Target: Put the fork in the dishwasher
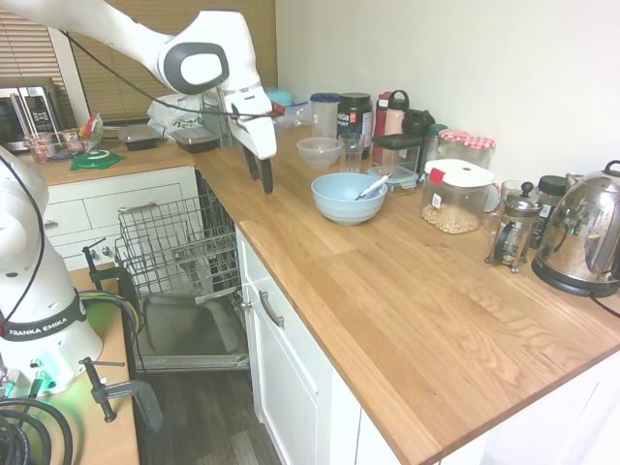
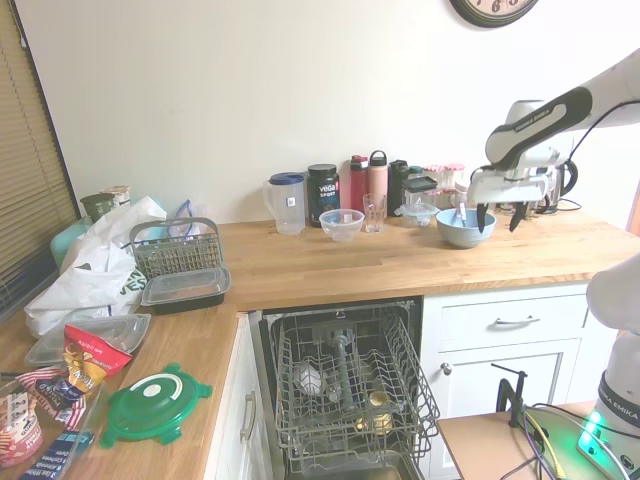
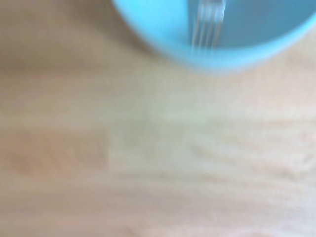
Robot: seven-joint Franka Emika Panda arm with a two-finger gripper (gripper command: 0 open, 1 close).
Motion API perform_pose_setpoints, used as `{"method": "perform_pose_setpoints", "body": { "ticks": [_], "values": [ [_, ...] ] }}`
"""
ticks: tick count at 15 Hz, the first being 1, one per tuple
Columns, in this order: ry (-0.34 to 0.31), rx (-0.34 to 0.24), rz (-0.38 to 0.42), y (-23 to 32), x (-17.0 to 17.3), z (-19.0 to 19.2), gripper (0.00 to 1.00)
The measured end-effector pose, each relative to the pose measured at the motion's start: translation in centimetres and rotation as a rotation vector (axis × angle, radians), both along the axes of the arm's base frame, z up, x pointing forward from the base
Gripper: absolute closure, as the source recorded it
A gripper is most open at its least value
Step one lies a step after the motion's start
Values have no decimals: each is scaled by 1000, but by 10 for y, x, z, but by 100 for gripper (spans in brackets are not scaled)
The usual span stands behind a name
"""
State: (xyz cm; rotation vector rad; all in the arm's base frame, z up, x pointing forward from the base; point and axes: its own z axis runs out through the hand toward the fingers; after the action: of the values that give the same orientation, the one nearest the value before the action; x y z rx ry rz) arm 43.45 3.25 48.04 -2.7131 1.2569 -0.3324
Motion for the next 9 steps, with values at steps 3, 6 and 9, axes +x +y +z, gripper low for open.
{"method": "perform_pose_setpoints", "body": {
  "ticks": [3,6,9],
  "values": [
    [-21,25,-17,6,34,6,0],
    [-74,23,-73,10,85,-1,0],
    [-74,33,-133,1,136,-9,0]
  ]
}}
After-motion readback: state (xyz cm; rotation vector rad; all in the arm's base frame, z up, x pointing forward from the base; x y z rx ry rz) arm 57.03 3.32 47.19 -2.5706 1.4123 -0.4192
